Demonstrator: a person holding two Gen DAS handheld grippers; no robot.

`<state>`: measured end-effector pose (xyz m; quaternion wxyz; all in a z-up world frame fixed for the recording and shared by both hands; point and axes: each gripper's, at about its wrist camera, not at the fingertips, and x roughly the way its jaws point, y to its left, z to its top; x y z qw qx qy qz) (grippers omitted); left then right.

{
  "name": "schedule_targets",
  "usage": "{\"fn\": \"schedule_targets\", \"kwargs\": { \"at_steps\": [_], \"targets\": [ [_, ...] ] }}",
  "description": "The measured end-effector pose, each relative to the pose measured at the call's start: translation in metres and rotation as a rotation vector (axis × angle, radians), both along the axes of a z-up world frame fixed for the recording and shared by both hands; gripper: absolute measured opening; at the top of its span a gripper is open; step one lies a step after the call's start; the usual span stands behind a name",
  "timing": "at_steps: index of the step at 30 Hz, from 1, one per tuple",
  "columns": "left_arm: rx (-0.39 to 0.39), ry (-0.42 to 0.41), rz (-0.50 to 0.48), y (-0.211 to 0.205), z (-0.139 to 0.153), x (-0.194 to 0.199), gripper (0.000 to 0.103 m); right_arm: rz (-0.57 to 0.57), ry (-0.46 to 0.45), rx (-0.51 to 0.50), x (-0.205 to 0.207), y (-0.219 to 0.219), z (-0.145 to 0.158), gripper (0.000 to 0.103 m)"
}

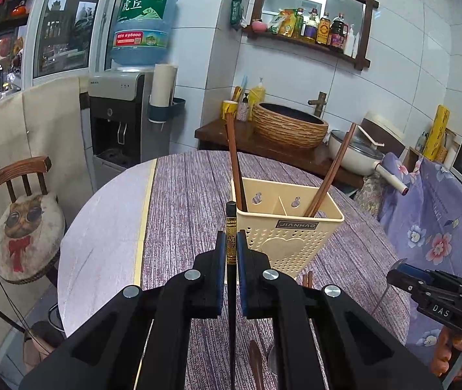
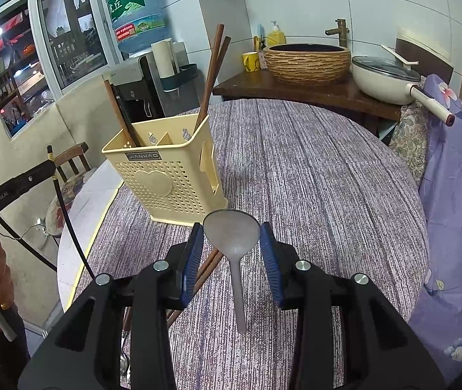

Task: Organize utensils
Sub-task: 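Lift the plastic spoon and black chopstick and carry both above the cream holder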

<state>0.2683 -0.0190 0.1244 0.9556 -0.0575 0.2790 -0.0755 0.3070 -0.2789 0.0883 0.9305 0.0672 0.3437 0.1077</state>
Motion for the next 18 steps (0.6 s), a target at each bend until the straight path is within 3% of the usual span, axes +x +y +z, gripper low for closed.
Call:
{"fn": "schedule_targets", "kwargs": {
  "at_steps": [12, 18],
  "targets": [
    [-0.022, -0.025, -0.007, 0.006, 0.014, -0.003, 0.008, 0.019, -0.046, 0.017, -0.001, 0.003, 0.016, 0.037],
    [-0.029, -0.08, -0.026, 0.005, 0.048, -0.003, 0.008, 0.039, -0.112, 0.036, 0.004, 0.01, 0.048, 0.037]
  ]
}}
